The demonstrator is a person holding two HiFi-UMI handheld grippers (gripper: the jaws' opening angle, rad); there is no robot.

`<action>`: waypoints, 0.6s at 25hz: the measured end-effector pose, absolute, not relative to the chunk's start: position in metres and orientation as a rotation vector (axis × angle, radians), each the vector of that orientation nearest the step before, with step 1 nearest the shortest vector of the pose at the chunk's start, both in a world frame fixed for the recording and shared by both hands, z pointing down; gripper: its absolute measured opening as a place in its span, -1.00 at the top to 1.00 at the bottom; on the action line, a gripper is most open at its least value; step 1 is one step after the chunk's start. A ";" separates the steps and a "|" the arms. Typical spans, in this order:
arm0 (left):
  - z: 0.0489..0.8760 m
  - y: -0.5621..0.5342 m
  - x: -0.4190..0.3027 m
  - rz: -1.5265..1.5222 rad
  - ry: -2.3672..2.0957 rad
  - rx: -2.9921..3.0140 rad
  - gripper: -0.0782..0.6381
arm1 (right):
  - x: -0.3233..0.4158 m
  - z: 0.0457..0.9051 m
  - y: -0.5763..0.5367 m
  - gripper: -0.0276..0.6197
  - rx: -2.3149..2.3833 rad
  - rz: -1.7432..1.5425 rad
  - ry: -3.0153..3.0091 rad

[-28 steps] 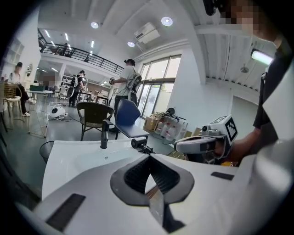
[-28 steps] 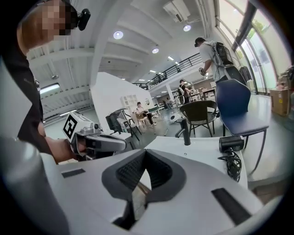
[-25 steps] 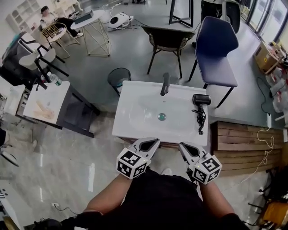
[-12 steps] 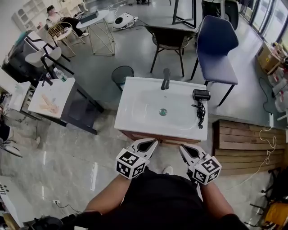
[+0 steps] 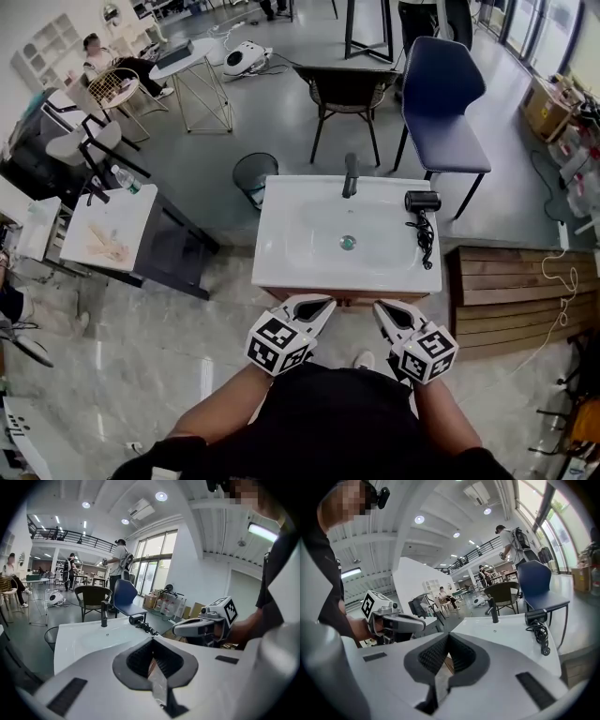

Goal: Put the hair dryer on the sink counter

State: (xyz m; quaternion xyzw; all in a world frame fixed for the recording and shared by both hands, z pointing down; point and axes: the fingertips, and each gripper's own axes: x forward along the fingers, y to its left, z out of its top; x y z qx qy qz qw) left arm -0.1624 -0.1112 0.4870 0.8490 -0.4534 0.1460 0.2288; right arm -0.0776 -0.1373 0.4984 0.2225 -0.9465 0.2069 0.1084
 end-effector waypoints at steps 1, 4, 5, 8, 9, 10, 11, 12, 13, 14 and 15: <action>0.487 -0.112 -0.165 0.406 -1.243 2.344 0.78 | -0.080 0.499 -0.136 0.91 0.657 0.602 -2.784; 0.484 -0.114 -0.171 0.407 -1.234 2.359 0.78 | -0.087 0.499 -0.133 0.91 0.663 0.594 -2.778; 0.483 -0.115 -0.172 0.406 -1.230 2.364 0.78 | -0.088 0.499 -0.133 0.91 0.667 0.591 -2.776; 0.484 -0.115 -0.174 0.406 -1.213 2.370 0.78 | -0.091 0.499 -0.133 0.91 0.685 0.586 -2.769; 0.485 -0.115 -0.174 0.406 -1.207 2.372 0.78 | -0.091 0.499 -0.133 0.91 0.692 0.588 -2.768; 0.485 -0.115 -0.174 0.405 -1.200 2.376 0.78 | -0.091 0.499 -0.134 0.91 0.698 0.589 -2.766; 0.485 -0.115 -0.173 0.404 -1.195 2.379 0.78 | -0.092 0.499 -0.134 0.91 0.703 0.589 -2.764; 0.485 -0.116 -0.173 0.403 -1.192 2.383 0.78 | -0.092 0.499 -0.134 0.91 0.707 0.589 -2.763; 0.484 -0.116 -0.174 0.402 -1.190 2.385 0.78 | -0.092 0.500 -0.135 0.91 0.711 0.589 -2.761; 0.484 -0.117 -0.174 0.402 -1.188 2.386 0.78 | -0.092 0.500 -0.135 0.91 0.714 0.589 -2.759; 0.484 -0.118 -0.174 0.402 -1.186 2.386 0.78 | -0.092 0.500 -0.136 0.91 0.716 0.590 -2.759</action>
